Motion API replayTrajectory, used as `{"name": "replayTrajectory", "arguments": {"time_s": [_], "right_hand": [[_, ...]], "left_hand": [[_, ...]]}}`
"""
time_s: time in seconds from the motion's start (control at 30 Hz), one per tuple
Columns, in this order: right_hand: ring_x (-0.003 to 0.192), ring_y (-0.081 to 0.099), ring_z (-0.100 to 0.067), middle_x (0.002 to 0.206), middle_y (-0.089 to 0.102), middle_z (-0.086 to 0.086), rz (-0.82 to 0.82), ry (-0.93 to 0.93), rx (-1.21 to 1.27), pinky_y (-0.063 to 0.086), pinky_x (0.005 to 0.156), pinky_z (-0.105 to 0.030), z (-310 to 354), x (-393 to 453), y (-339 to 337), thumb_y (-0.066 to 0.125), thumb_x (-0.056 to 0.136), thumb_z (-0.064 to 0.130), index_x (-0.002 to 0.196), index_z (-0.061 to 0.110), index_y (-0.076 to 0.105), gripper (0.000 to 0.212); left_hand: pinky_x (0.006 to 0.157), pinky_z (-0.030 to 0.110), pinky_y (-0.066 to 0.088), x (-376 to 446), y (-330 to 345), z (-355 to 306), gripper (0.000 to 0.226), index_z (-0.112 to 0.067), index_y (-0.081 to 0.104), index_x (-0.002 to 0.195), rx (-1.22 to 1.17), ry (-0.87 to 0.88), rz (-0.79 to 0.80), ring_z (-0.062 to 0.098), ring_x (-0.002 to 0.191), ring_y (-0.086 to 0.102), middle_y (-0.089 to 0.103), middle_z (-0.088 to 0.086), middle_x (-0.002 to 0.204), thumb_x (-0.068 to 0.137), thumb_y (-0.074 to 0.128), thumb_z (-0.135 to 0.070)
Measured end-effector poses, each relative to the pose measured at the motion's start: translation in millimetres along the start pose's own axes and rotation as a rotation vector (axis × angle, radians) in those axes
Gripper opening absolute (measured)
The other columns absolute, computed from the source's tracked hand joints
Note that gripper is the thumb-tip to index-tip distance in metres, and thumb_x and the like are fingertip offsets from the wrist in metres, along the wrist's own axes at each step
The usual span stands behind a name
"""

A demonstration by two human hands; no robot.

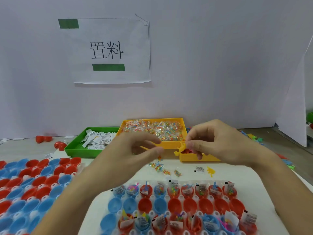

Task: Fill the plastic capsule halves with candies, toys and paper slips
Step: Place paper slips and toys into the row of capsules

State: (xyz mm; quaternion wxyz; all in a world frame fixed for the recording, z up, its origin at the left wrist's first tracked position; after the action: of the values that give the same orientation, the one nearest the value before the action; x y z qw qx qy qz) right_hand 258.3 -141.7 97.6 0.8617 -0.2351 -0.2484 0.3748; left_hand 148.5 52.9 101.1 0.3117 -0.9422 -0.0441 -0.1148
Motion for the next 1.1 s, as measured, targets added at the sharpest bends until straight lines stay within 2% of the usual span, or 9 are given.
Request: {"name": "replayTrajectory", "arguments": {"time_s": [0.07, 0.2, 0.3, 0.43, 0.53, 0.63, 0.77, 0.87, 1.1], "right_hand": [[0.061, 0.061, -0.008, 0.065, 0.067, -0.003, 0.008, -0.06, 0.077, 0.05, 0.065, -0.023, 12.9, 1.4, 6.5, 0.07, 0.09, 0.029, 0.081, 0.024, 0.072, 0.011], [0.058, 0.06, -0.011, 0.062, 0.065, -0.004, -0.068, -0.147, 0.172, 0.049, 0.06, -0.019, 27.6, 3.7, 14.7, 0.069, 0.087, 0.033, 0.081, 0.015, 0.072, 0.019], [0.057, 0.063, -0.013, 0.064, 0.066, -0.002, -0.113, -0.134, 0.198, 0.049, 0.057, -0.017, 25.2, 6.3, 20.5, 0.069, 0.081, 0.032, 0.082, 0.014, 0.072, 0.018], [0.064, 0.07, -0.011, 0.072, 0.072, 0.007, -0.163, 0.033, -0.089, 0.056, 0.063, -0.027, -4.2, 11.1, 17.9, 0.07, 0.092, 0.023, 0.09, 0.025, 0.075, 0.005], [0.074, 0.064, -0.002, 0.075, 0.07, 0.018, -0.042, 0.194, -0.454, 0.049, 0.069, -0.022, -32.2, 13.3, 24.2, 0.067, 0.094, 0.025, 0.088, 0.029, 0.077, 0.012], [0.098, 0.06, 0.004, 0.104, 0.068, 0.026, 0.178, 0.329, -0.521, 0.048, 0.089, -0.023, -50.3, 12.1, 38.6, 0.055, 0.1, 0.039, 0.1, 0.038, 0.073, 0.018], [0.131, 0.049, -0.004, 0.139, 0.055, 0.019, 0.386, 0.446, -0.518, 0.037, 0.107, -0.025, -53.3, 8.5, 55.0, 0.029, 0.106, 0.048, 0.125, 0.032, 0.065, 0.044], [0.127, 0.053, -0.007, 0.139, 0.058, 0.015, 0.429, 0.491, -0.538, 0.039, 0.108, -0.028, -53.6, 7.1, 61.2, 0.021, 0.102, 0.057, 0.127, 0.032, 0.066, 0.057], [0.121, 0.061, -0.023, 0.133, 0.065, 0.01, 0.417, 0.506, -0.552, 0.045, 0.107, -0.041, -54.7, 6.4, 61.8, 0.021, 0.092, 0.067, 0.12, 0.022, 0.071, 0.073]], "left_hand": [[0.074, 0.015, 0.055, 0.1, 12.6, -8.5, 0.038, -0.028, 0.069, 0.104, -0.098, -0.004, 0.061, 0.003, 0.082, 0.072, 0.075, -0.012, 0.092, 0.072, 0.069, -0.047], [0.063, 0.025, 0.056, 3.2, 13.4, -12.0, 0.015, -0.007, 0.068, 0.094, -0.352, 0.049, -0.068, 0.02, 0.07, 0.073, 0.075, 0.009, 0.075, 0.083, 0.071, -0.016], [0.061, 0.026, 0.056, 5.3, 1.8, -5.8, 0.011, -0.004, 0.066, 0.086, -0.404, 0.048, -0.128, 0.02, 0.06, 0.068, 0.072, 0.013, 0.069, 0.081, 0.071, -0.012], [0.06, 0.027, 0.056, 5.6, -26.2, 11.1, 0.012, -0.012, 0.07, 0.074, -0.185, -0.012, -0.042, 0.019, 0.058, 0.066, 0.07, 0.011, 0.066, 0.084, 0.071, -0.005], [0.065, 0.031, 0.058, -1.1, -46.6, 25.3, 0.019, -0.02, 0.073, 0.076, 0.074, -0.054, 0.096, 0.018, 0.06, 0.067, 0.07, 0.009, 0.067, 0.087, 0.07, -0.004], [0.065, 0.027, 0.058, -8.2, -55.3, 36.0, 0.019, -0.025, 0.075, 0.078, 0.172, -0.114, 0.252, 0.015, 0.061, 0.067, 0.072, 0.006, 0.069, 0.088, 0.07, -0.009], [0.07, 0.029, 0.057, -14.7, -49.0, 46.4, 0.014, -0.031, 0.074, 0.083, 0.253, -0.198, 0.47, 0.013, 0.07, 0.071, 0.075, -0.002, 0.076, 0.089, 0.071, -0.019], [0.083, 0.042, 0.058, -17.7, -40.9, 53.2, 0.007, -0.029, 0.074, 0.082, 0.318, -0.291, 0.568, 0.01, 0.071, 0.072, 0.076, -0.005, 0.077, 0.083, 0.073, -0.022], [0.072, 0.023, 0.05, -24.8, -22.7, 54.9, 0.008, -0.024, 0.074, 0.078, 0.553, -0.46, 0.715, -0.002, 0.065, 0.067, 0.075, -0.013, 0.074, 0.083, 0.073, -0.018]]}}
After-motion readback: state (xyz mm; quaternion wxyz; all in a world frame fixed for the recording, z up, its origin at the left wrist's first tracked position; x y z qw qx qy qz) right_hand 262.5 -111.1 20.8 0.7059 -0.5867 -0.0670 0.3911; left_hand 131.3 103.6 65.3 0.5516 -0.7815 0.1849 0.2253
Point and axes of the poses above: each hand's wrist, its own x-axis towards the middle knuckle, its own y-axis out of the palm, z = x × y, the point moved 4 cm from there along x, towards the middle knuckle
